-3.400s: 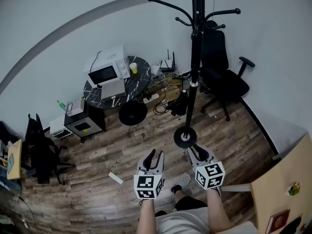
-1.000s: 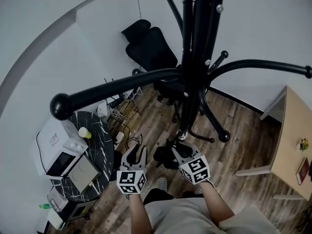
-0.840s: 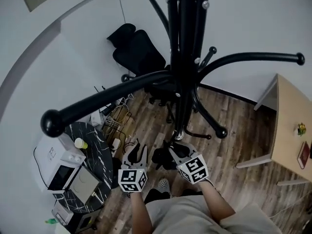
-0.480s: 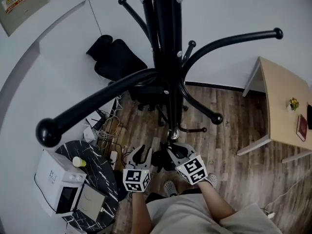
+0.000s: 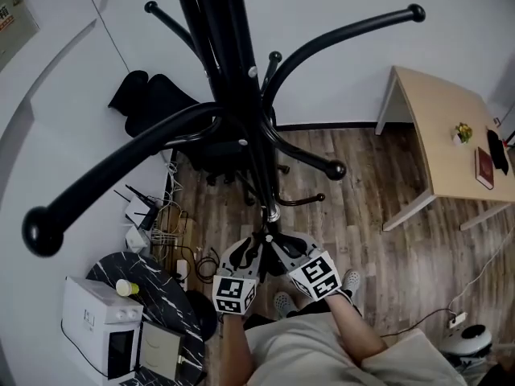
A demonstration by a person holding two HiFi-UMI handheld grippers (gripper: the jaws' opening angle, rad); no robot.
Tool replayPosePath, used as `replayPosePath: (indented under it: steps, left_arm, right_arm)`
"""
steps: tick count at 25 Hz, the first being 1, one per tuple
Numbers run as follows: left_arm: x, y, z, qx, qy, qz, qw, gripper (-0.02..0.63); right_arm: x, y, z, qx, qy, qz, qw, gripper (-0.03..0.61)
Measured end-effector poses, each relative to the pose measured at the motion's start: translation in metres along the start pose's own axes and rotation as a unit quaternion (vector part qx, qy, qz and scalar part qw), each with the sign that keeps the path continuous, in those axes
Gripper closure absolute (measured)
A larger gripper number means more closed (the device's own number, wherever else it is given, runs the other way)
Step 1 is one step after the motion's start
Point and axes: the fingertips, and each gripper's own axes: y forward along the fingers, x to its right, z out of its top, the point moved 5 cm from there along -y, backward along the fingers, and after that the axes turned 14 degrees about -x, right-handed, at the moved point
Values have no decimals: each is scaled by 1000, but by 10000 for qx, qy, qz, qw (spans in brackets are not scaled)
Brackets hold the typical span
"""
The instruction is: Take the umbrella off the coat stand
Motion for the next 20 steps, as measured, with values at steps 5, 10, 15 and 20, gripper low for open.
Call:
replayPosePath:
  steps: [5,10,15,20]
  left_arm:
    - [1,8,8,246,-217,-207,9992,497]
    - [-1,15,12,339,-196,-205,9990,497]
    - [-12,14,15,337,-146,-71,9993,497]
    - [-7,23,23,357,120,-265,9989,499]
  right_arm:
    - [7,-9,0,38,101,-168,9998,499]
    - [10,-15,0,90,149,-264,9995,500]
    - [4,-13,-3,39,152,-233,9996,501]
    - [0,-7,-2,28,153,-197,9997,500]
